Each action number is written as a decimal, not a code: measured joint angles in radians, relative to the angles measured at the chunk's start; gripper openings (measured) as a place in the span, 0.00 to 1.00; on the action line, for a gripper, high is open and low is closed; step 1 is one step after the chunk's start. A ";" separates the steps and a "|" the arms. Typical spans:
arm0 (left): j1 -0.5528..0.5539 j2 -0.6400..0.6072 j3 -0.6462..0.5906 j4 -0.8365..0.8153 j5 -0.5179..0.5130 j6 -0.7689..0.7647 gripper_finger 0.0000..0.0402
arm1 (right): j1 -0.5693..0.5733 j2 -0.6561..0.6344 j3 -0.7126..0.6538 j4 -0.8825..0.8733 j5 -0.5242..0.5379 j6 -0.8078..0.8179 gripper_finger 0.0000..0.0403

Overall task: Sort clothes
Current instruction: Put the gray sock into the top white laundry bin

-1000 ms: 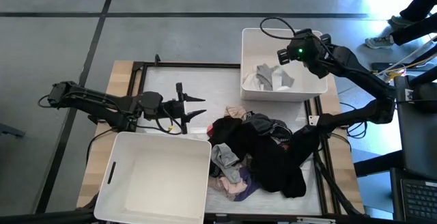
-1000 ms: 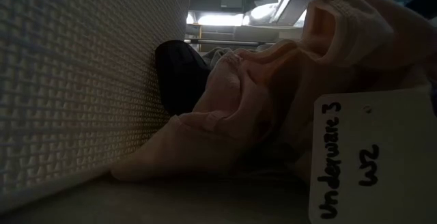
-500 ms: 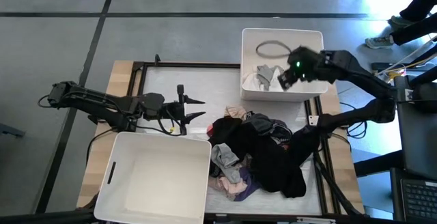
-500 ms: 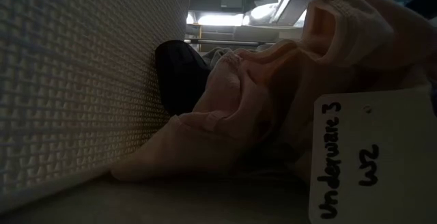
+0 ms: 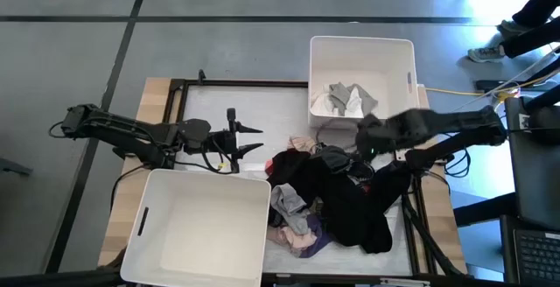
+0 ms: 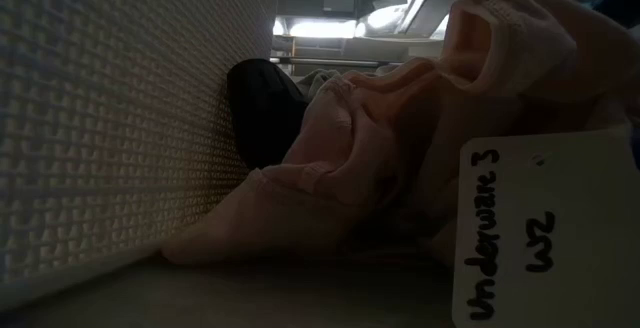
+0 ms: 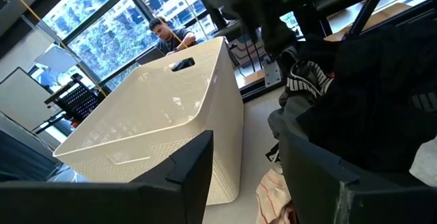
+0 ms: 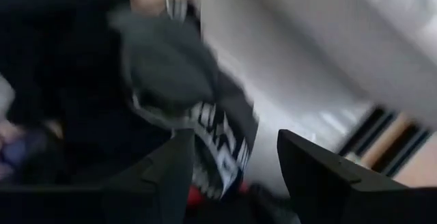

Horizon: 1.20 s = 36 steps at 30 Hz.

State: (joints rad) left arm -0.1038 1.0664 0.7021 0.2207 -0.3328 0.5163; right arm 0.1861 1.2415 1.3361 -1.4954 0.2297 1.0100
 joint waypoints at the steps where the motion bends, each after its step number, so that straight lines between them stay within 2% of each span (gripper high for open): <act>1: 0.000 0.000 0.000 0.000 0.000 0.000 0.40 | 0.022 0.000 -0.027 -0.001 -0.018 0.026 0.52; 10: 0.000 0.000 0.000 0.002 0.000 0.000 0.40 | 0.155 0.000 -0.262 -0.004 -0.057 0.248 0.52; 18: 0.000 0.000 0.000 0.008 0.000 0.000 0.40 | 0.183 0.000 -0.424 0.021 -0.086 0.403 0.52; 22: 0.000 0.000 0.000 0.008 0.000 0.000 0.40 | 0.185 0.000 -0.467 0.174 -0.181 0.403 0.52; 27: 0.000 0.000 0.000 0.008 0.000 0.015 0.40 | 0.238 0.012 -0.513 0.462 -0.315 0.429 0.52; 33: 0.000 0.000 0.000 0.009 0.000 0.016 0.40 | 0.340 0.114 -0.522 0.692 -0.475 0.487 0.52; 36: 0.000 0.000 0.000 0.009 0.000 0.016 0.40 | 0.391 0.171 -0.522 0.812 -0.593 0.547 0.52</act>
State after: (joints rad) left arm -0.1040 1.0664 0.7021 0.2295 -0.3325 0.5323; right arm 0.5774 1.4123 0.8139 -0.6835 -0.3634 1.5568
